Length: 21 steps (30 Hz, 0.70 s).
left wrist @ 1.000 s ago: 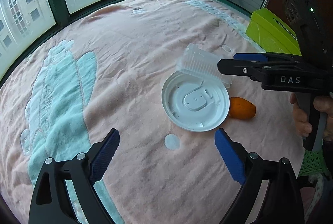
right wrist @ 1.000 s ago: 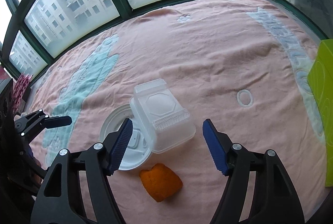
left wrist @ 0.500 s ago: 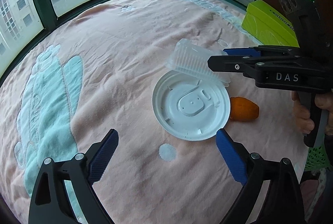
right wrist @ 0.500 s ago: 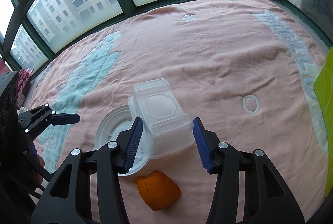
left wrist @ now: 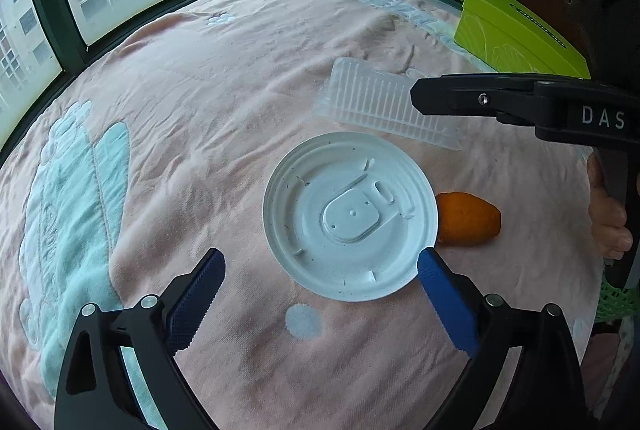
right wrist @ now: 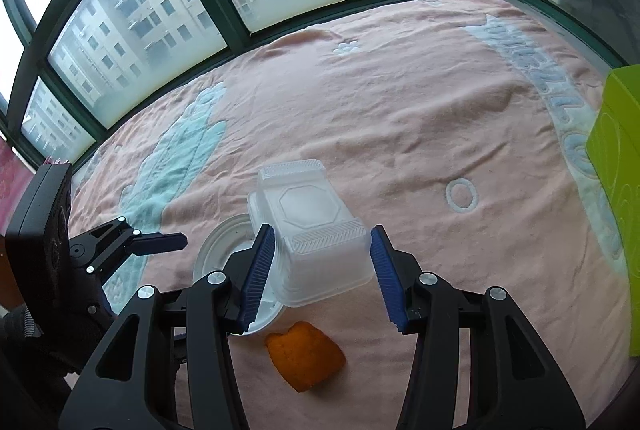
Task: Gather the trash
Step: 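Grasp the clear plastic box with the right gripper while the left approaches the white lid, then lift the clear plastic box off the blanket with the right gripper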
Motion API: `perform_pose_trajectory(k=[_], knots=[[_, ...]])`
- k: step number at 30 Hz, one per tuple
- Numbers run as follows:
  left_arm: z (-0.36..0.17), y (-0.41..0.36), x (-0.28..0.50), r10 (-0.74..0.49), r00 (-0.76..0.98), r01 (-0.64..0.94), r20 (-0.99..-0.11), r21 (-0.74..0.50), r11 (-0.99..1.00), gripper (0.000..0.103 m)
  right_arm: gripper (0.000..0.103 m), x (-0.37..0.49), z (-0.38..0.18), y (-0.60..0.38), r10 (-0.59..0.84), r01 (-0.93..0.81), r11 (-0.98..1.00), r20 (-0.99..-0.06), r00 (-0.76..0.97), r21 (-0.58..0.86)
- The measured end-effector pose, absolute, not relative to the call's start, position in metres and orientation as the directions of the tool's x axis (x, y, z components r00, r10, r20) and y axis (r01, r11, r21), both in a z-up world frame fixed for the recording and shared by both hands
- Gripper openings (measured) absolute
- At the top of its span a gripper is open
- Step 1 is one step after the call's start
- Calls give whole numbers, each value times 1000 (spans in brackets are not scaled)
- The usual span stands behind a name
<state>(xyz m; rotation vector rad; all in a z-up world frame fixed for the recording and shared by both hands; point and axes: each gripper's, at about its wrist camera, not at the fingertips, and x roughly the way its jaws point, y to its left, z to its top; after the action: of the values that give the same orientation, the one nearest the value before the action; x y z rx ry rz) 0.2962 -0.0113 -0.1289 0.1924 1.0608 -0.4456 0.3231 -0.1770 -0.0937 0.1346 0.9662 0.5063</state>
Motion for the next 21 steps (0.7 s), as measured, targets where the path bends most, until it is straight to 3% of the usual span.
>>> perform_pose_trajectory(k=[21], knots=[[-134,-29,301,-285,409,515,-867,-39,856,95,51,323,-107,-186,455,-318,885,-778,432,341]])
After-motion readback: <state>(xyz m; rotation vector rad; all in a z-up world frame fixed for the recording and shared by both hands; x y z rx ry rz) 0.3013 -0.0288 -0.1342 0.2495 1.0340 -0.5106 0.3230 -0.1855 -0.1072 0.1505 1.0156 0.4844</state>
